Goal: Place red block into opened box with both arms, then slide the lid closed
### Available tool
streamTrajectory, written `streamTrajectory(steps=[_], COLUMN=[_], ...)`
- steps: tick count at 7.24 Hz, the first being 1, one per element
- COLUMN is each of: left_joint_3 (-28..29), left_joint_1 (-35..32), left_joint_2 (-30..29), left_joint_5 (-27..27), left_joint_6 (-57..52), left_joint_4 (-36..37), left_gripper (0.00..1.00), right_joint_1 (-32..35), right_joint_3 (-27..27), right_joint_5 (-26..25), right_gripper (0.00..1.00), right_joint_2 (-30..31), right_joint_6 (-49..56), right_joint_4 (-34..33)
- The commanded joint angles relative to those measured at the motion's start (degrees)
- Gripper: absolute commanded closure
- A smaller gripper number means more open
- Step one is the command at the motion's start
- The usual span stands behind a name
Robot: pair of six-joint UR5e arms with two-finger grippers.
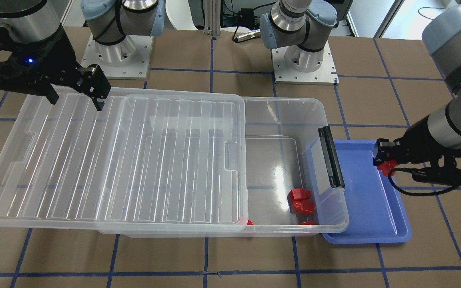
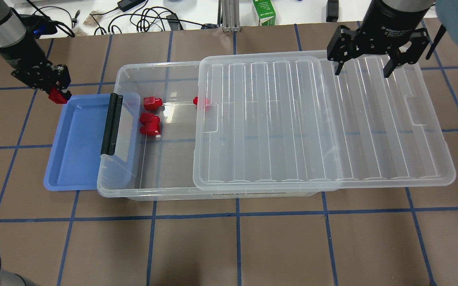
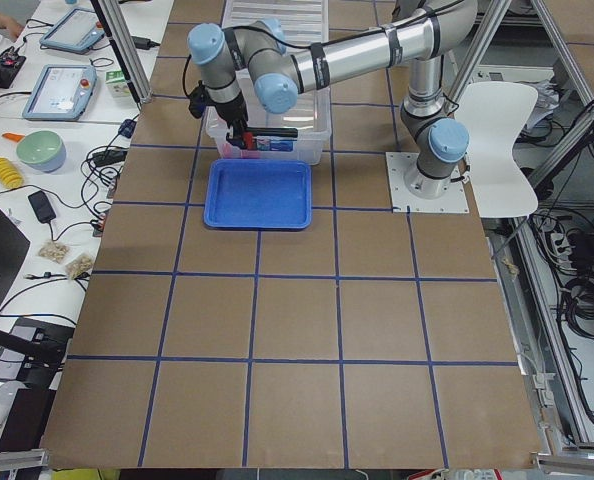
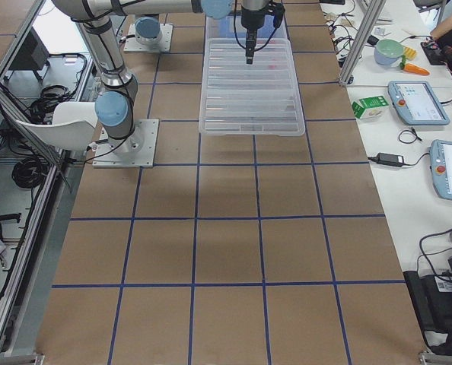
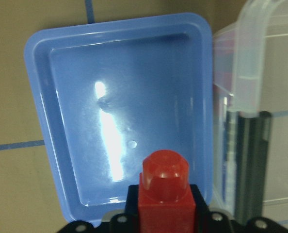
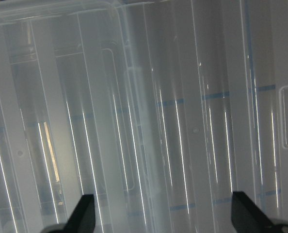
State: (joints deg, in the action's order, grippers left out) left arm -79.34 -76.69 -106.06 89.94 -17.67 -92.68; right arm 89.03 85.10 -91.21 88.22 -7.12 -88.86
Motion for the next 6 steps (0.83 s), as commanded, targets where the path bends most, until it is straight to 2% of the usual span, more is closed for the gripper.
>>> streamTrajectory(steps=[1, 3, 6], left_joint_3=[-0.81, -5.88, -14.59], left_joint_1=[-9.31, -14.08, -15.76], left_joint_2=[1.73, 0.42, -0.64], left_joint_5=[-0.47, -0.38, -2.13], left_joint_6=[12.43, 16.77, 19.6], left_joint_4=[-1.1, 0.3, 12.22], left_gripper=[1.0, 1.0, 1.0], right_joint_1=[0.0, -0.09, -1.66], right_joint_3=[-0.02, -0.11, -0.11], right_joint_5=[0.07, -0.02, -2.29], right_gripper=[0.0, 0.0, 0.0], right_joint_2=[-0.06, -0.15, -0.15], right_joint_6=[0.09, 0.26, 3.67], right_joint_4=[0.0, 0.09, 0.44])
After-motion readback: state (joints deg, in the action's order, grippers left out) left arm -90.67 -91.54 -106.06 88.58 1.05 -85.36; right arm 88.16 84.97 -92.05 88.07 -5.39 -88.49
